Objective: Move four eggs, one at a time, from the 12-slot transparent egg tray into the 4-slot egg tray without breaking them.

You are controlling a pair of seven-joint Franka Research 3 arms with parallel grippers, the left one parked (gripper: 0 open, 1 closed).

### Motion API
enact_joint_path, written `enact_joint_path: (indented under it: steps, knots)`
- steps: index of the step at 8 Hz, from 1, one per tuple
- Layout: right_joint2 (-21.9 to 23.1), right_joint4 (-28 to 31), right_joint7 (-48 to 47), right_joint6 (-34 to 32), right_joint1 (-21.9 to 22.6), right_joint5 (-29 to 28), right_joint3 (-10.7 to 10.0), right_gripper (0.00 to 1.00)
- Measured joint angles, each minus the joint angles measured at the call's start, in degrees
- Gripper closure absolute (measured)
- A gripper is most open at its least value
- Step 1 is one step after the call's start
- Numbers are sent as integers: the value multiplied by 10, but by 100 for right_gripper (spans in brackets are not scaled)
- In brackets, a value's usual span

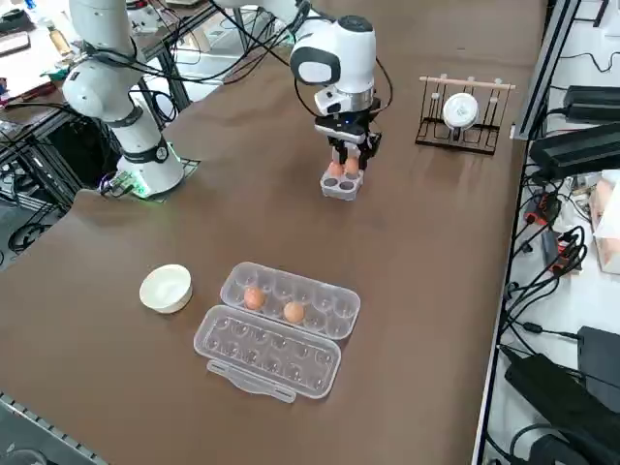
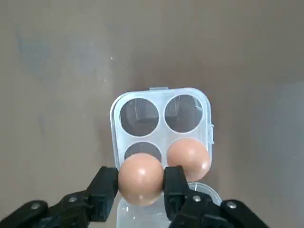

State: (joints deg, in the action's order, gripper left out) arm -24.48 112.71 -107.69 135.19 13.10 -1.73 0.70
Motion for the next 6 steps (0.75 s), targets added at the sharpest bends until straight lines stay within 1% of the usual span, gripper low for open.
enact_joint_path:
  steps: [4, 5, 6]
  knots:
    - [-1, 2, -12, 2, 0, 8, -3, 44]
    - [-1, 2, -16, 3, 0, 9, -3, 43]
    - [-2, 2, -18, 3, 0, 11, -3, 27]
